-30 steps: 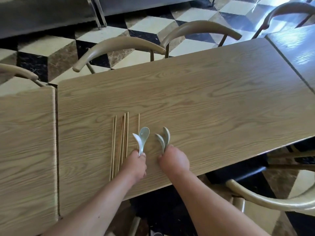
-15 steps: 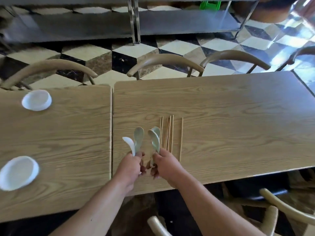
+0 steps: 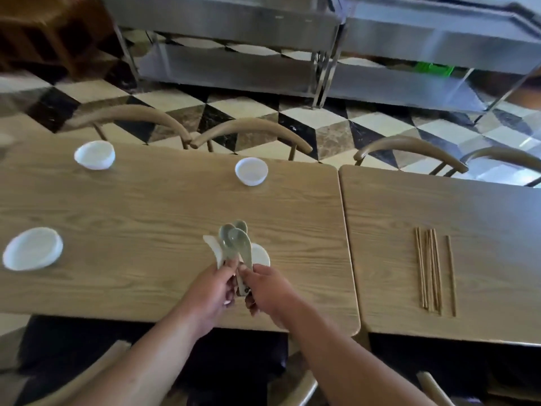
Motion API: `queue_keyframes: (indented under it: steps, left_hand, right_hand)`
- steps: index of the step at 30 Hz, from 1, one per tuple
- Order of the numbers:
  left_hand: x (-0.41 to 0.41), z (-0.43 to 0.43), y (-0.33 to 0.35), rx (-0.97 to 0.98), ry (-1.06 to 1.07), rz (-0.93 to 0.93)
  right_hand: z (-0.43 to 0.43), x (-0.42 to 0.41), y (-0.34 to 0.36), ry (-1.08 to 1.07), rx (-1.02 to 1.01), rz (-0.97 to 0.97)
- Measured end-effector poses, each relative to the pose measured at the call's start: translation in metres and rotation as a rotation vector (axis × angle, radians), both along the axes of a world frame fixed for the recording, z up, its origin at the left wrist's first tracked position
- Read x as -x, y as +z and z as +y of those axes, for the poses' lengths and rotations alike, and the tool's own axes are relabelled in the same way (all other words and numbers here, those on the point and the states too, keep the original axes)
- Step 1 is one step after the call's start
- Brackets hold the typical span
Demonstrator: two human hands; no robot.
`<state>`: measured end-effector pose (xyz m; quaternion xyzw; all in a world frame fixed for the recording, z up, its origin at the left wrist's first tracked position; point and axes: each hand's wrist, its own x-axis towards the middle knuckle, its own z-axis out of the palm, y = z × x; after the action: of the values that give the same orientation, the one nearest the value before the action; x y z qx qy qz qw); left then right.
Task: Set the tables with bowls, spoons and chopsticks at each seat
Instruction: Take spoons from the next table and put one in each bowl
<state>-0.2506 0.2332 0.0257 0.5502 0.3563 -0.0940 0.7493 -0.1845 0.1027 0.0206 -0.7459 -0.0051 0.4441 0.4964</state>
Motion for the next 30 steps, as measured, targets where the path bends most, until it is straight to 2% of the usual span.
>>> queue_keyframes:
  steps: [5,8,9,11,12,15,23,27,30]
  left_hand:
    - [0.002,0.047,-0.009,-0.19,0.03,0.097]
    - [0.002,0.062,-0.025,-0.207,0.065,0.147]
    - [0.003,0.064,-0.03,-0.192,0.073,0.161]
    - [0.006,0.066,-0.038,-0.167,0.068,0.184]
    - [0.006,0.067,-0.042,-0.166,0.062,0.196]
    - [0.004,0.067,-0.052,-0.156,0.072,0.229]
    - [-0.016,0.047,-0.053,-0.094,0.129,0.271]
    - [-0.019,0.045,-0.048,-0.063,0.122,0.284]
    - [-0.021,0.056,-0.045,-0.056,0.122,0.287]
  right_hand:
    - [0.026,-0.01,0.007,0.005,0.174,-0.073]
    - [0.016,-0.035,0.002,0.032,0.378,-0.127]
    - [0.009,-0.044,-0.003,0.063,0.423,-0.131]
    - [-0.002,-0.059,-0.011,0.307,0.555,-0.206]
    - [-0.007,-0.067,-0.016,0.362,0.588,-0.239]
    - [-0.016,-0.087,-0.032,0.289,0.629,-0.373]
    - [-0.001,-0.114,-0.077,0.587,0.698,-0.368]
    - [-0.002,-0.115,-0.075,0.495,0.731,-0.359]
    - [0.003,-0.104,-0.057,0.314,0.715,-0.646]
